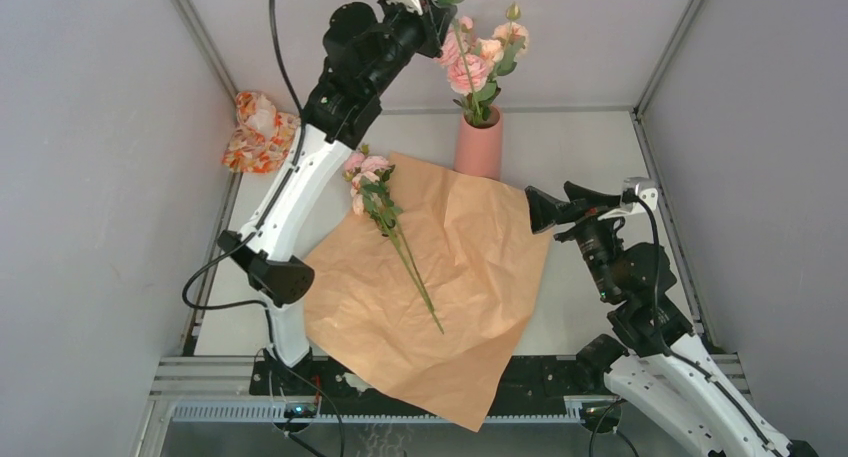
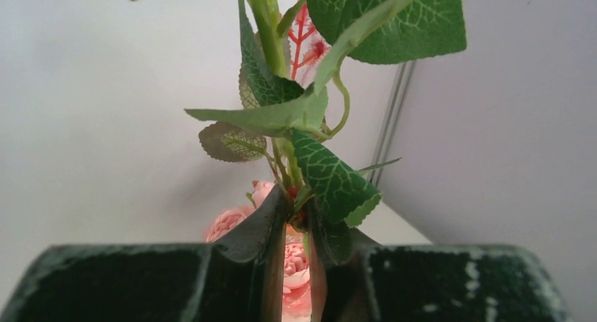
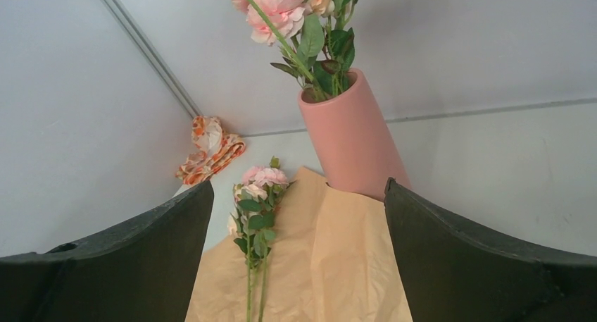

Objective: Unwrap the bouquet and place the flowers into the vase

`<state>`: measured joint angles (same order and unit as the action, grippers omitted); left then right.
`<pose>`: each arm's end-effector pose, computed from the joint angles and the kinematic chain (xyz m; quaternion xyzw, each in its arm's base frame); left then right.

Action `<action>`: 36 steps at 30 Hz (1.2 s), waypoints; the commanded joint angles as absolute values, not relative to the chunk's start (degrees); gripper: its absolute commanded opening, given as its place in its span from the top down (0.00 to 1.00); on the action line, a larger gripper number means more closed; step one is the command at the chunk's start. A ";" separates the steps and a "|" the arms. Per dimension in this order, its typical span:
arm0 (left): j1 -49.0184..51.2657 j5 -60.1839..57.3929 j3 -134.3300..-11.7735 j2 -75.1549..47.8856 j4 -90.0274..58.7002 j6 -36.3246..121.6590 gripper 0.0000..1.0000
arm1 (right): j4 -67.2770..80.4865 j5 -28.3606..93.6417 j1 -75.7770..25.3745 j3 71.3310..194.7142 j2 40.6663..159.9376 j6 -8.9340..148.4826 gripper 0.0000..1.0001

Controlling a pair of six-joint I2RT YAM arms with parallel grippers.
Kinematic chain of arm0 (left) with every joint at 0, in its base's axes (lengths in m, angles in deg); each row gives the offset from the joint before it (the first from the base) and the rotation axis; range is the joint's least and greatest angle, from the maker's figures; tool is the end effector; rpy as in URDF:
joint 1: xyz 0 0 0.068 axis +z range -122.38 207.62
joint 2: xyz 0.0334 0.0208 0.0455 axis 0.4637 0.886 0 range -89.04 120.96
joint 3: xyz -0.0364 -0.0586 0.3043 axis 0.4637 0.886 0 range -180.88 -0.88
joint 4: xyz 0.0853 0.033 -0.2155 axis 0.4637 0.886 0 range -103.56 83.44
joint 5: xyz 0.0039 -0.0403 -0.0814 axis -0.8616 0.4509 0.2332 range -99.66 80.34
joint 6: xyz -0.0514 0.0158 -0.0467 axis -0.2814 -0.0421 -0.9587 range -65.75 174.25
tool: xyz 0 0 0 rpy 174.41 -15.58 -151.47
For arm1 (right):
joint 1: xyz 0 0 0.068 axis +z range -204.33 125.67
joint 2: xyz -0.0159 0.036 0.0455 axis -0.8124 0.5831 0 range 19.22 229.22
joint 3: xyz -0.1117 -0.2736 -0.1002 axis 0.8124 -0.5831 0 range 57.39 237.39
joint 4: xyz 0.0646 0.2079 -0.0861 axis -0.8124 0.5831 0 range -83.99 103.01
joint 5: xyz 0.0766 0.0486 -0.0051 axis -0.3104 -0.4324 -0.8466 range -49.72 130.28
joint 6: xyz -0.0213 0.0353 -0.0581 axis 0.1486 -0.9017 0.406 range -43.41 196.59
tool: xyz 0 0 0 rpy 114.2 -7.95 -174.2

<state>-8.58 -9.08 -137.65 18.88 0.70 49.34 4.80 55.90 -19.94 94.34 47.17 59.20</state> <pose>0.3239 -0.2378 0.5930 0.1688 0.5878 -0.2807 0.7397 0.0774 0.0339 0.3722 0.0092 0.6438 0.2535 0.7219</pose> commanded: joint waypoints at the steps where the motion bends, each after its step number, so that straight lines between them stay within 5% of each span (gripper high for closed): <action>1: -8.68 -12.51 -140.55 20.76 -2.59 50.93 0.81 | 4.27 52.93 -21.54 94.65 48.22 57.85 0.00; 13: -12.02 -17.80 -134.95 23.73 -4.99 53.67 0.79 | 4.60 50.77 -22.39 94.21 48.27 56.64 0.01; 25: -14.05 -16.40 -126.50 18.93 -3.81 51.91 0.52 | 5.74 49.06 -22.23 94.21 47.36 54.33 0.00; 30: -15.28 -17.62 -118.73 13.50 -5.29 52.35 0.27 | 5.75 48.29 -21.91 94.21 47.36 52.86 0.00; 36: -16.18 -19.61 -112.54 8.35 -2.10 50.61 0.23 | 5.75 48.20 -20.58 93.60 46.12 51.65 0.00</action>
